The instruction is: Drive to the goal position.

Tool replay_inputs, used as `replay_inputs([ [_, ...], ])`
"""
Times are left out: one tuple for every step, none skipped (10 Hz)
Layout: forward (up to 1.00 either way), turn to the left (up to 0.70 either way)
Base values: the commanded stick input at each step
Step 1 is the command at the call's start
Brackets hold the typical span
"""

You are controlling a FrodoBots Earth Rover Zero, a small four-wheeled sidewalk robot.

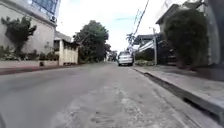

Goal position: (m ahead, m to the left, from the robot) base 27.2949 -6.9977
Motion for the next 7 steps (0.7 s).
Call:
replay_inputs([
  [1.0, 0.0],
  [1.0, 0.0],
  [1.0, 0.0],
  [1.0, 0.0],
  [1.0, 0.0],
  [1.0, 0.0],
  [1.0, 0.0],
])
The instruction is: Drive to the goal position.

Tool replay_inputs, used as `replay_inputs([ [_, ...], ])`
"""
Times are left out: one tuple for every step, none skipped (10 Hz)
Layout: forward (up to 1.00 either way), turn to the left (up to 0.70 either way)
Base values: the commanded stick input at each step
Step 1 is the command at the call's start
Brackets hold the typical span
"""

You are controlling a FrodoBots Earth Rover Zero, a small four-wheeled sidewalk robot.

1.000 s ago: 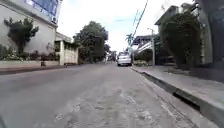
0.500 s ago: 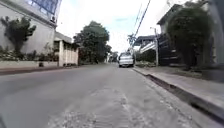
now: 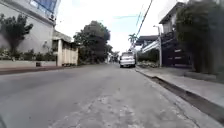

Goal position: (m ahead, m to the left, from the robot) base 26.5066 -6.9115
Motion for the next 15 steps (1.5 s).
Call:
replay_inputs([
  [1.0, 0.0],
  [1.0, 0.0],
  [1.0, 0.0],
  [1.0, 0.0],
  [1.0, 0.0],
  [1.0, 0.0],
  [1.0, 0.0],
  [1.0, 0.0],
  [1.0, 0.0],
  [1.0, 0.0],
  [1.0, 0.0],
  [1.0, 0.0],
  [1.0, 0.0],
  [1.0, 0.0],
  [1.0, 0.0],
])
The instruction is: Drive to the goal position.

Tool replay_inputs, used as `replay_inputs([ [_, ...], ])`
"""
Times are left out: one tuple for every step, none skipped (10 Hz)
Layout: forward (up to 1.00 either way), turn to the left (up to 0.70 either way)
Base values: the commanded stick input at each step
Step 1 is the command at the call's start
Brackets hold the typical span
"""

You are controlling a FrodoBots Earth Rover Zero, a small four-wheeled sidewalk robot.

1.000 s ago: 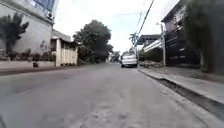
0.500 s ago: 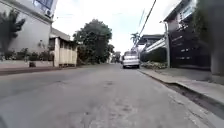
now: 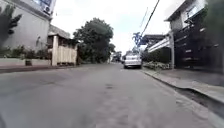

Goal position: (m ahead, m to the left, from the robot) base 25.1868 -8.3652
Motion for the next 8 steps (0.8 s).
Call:
replay_inputs([
  [1.0, 0.0],
  [1.0, 0.0],
  [1.0, 0.0],
  [1.0, 0.0],
  [1.0, 0.0],
  [1.0, 0.0],
  [1.0, 0.0],
  [1.0, 0.0],
])
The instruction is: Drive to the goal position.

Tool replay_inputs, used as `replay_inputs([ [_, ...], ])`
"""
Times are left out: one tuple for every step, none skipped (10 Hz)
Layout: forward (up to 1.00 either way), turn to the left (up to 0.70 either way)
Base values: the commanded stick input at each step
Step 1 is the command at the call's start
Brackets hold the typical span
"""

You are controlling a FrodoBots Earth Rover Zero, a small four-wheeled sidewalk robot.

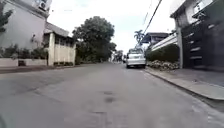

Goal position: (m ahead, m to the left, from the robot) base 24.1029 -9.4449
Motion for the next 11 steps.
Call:
replay_inputs([
  [1.0, 0.0],
  [1.0, 0.0],
  [1.0, 0.0],
  [1.0, 0.0],
  [1.0, 0.0],
  [1.0, 0.0],
  [1.0, 0.0],
  [1.0, 0.0],
  [1.0, 0.0],
  [1.0, 0.0],
  [1.0, 0.0],
])
